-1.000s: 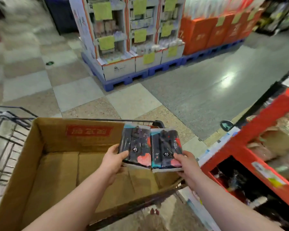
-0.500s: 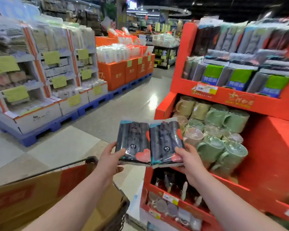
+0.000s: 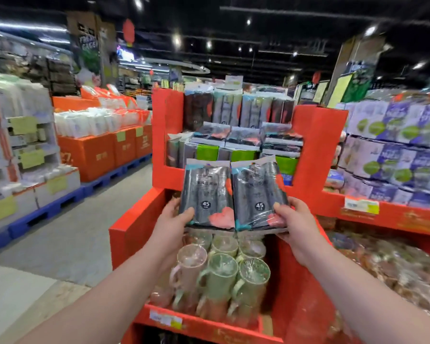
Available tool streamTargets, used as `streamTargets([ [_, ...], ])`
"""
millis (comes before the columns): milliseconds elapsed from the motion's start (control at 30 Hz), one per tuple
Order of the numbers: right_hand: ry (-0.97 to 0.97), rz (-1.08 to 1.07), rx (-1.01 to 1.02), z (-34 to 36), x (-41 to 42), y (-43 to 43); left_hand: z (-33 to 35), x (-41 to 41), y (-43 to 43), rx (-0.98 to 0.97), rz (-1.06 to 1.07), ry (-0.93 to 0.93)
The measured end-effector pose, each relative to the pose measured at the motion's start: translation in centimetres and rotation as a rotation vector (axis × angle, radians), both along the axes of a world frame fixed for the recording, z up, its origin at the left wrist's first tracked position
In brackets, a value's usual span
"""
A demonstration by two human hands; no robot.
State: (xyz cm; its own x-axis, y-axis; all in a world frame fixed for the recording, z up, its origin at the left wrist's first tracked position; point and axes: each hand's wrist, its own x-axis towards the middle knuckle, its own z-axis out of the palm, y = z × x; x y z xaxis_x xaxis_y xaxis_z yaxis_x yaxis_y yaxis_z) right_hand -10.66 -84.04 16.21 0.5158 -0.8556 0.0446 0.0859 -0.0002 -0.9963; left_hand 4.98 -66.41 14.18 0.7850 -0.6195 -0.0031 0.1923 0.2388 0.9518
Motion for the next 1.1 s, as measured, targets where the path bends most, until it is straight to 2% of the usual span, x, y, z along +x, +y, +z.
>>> streamTargets([
  [233,-0.073,0.063,-0.027,3.4,1.5,-7.9,3.3,1.6,-7.4,-0.018,0.035,-0.041],
  [433,-0.067,0.069,-0.112,6.4,4.6,-11.2,7.0,4.6,-10.5,-0.047,0.049,-0.059],
  [533,-0.072,0.056,-0.153,8.7,6.6,-12.2,9.3,7.1,-11.7,-0.004,0.058,-0.193],
  [667,-0.058,0.000,-0.193,12.1,9.9,-13.0,11.7,11.2,-13.9,0.004,0.084,-0.235],
  [833,-0.018,-0.093,-0.219,15.7,14.2,-14.7,13.9,16.1,-16.8,0.076,0.067,-0.401],
  [1000,0.111,-0.188,-0.284,16.9,17.3,-16.0,16.0,18.7,-19.2,0.122,0.063,-0.485],
  [1067,0.304,-0.189,-0.426,17.2,17.9,-15.8,16.3,19.4,-20.1,0.245,0.087,-0.638],
  [1100,0.499,-0.187,-0.558,17.4,17.8,-15.7,16.5,19.9,-20.3,0.394,0.076,-0.757],
])
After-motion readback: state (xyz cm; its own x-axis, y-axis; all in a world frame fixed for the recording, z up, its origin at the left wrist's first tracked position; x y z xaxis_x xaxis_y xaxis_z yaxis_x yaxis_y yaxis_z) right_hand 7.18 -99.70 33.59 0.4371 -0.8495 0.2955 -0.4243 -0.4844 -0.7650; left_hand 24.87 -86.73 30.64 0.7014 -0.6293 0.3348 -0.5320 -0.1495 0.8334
